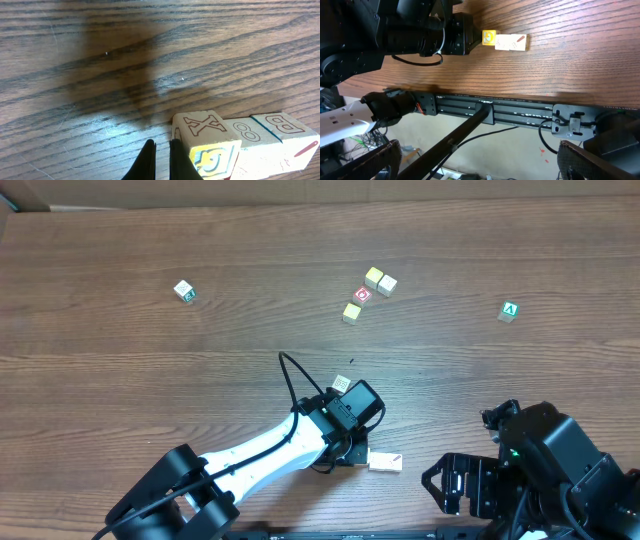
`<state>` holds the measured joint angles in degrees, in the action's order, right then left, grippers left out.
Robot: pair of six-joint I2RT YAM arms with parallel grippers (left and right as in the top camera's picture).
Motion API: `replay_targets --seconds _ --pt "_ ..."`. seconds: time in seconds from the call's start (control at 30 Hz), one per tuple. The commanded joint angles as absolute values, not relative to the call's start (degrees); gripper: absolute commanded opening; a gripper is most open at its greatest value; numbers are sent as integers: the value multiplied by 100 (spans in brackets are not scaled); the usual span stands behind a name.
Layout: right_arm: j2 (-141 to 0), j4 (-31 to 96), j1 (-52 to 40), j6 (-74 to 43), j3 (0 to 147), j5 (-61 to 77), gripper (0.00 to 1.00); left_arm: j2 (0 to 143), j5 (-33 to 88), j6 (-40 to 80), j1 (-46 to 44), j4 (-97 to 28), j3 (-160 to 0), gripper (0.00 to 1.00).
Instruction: Flip 4 blocks
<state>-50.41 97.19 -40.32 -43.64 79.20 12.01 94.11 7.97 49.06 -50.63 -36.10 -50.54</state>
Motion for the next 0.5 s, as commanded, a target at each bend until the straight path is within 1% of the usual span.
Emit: replay_targets --seconds 0.0,0.13,0.3,0.47 --pt "-5015 9703 -4049 -4322 8060 1166 100 9480 764 4744 -5039 -3612 -5028 4" --pt "-5015 9706 -4049 -4322 8060 1168 100 9480 491 4995 -4899 -3717 -5028 4" --pt "-5015 9703 -4049 -4322 8060 1168 100 9480 464 4969 -4600 -3671 -5028 4" --pt "-5015 9706 -4049 -4322 8060 1168 100 9480 709 4720 -4412 -3356 -5028 4"
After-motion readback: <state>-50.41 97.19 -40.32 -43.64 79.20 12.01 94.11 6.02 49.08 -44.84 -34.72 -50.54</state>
